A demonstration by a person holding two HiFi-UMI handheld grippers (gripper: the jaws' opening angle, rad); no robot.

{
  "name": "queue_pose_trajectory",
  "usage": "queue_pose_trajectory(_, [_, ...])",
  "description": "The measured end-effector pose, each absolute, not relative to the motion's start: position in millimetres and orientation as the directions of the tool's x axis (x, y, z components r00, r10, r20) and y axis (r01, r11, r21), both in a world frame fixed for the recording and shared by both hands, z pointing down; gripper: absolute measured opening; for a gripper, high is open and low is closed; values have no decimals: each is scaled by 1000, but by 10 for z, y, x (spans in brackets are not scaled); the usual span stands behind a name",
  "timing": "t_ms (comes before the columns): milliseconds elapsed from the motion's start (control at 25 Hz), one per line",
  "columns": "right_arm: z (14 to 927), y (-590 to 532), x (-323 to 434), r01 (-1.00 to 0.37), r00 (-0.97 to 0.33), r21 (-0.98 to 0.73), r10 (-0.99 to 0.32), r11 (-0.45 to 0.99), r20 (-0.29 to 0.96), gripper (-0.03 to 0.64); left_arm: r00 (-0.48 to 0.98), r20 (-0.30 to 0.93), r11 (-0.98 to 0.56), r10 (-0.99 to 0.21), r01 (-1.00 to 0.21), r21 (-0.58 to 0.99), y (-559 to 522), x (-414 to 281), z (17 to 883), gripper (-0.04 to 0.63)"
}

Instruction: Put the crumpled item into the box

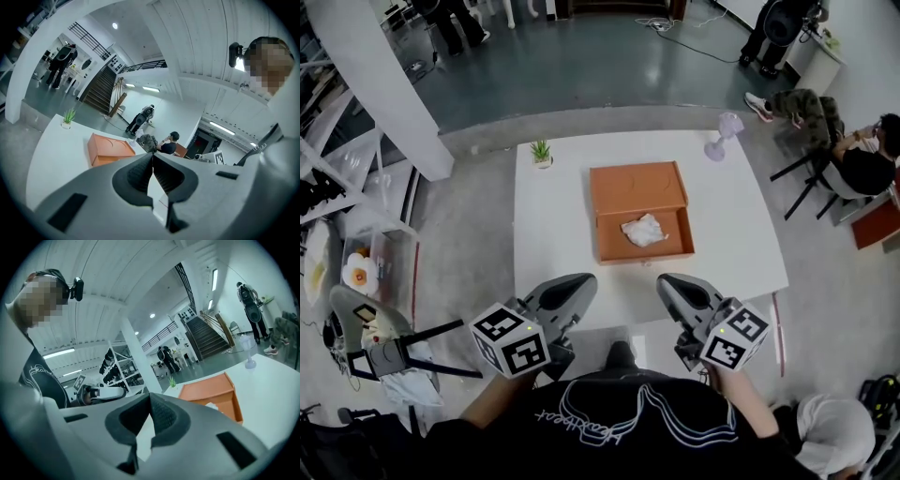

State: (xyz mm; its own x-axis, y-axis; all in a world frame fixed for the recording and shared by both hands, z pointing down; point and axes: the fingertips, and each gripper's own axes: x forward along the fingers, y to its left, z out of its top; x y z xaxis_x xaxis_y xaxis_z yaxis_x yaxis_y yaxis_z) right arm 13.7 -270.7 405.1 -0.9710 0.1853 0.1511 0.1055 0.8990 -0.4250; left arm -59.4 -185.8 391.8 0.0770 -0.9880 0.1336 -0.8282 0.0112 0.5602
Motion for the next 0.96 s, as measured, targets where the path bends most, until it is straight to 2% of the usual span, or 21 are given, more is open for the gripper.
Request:
queue_pose_trajectory(280, [3974,-2569,275,106,-977,-411,172,905,127,3,92,118,-12,-989,-834,552,-1735,-464,3858,6])
queue_pose_trajectory(960, [4102,-2734,210,110,-966,-378,188,919,175,3,117,139,-19,-983,-826,563,-1976,-471,3993,6])
